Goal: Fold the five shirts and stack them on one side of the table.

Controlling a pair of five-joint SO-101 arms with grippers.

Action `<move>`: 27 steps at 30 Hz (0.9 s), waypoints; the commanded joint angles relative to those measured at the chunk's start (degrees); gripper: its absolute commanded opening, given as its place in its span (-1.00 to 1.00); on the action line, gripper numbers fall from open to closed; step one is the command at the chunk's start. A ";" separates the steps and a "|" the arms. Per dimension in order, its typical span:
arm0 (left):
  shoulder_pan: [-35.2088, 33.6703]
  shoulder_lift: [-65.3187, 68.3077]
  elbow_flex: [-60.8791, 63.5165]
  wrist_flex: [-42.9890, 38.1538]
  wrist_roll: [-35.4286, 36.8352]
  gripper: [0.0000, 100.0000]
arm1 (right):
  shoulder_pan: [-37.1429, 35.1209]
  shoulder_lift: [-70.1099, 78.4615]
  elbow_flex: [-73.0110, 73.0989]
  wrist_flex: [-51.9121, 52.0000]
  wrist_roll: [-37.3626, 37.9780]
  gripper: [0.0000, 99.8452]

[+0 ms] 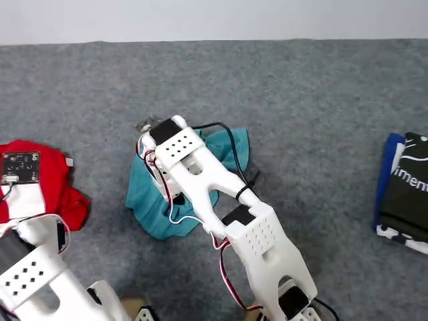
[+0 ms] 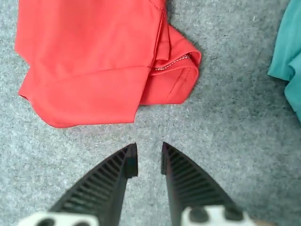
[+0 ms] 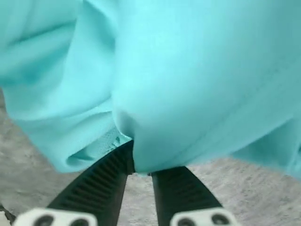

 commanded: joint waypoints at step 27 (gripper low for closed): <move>41.67 23.74 -6.81 -9.58 8.97 -0.65 | 38.37 -37.05 -3.60 1.89 14.59 -0.98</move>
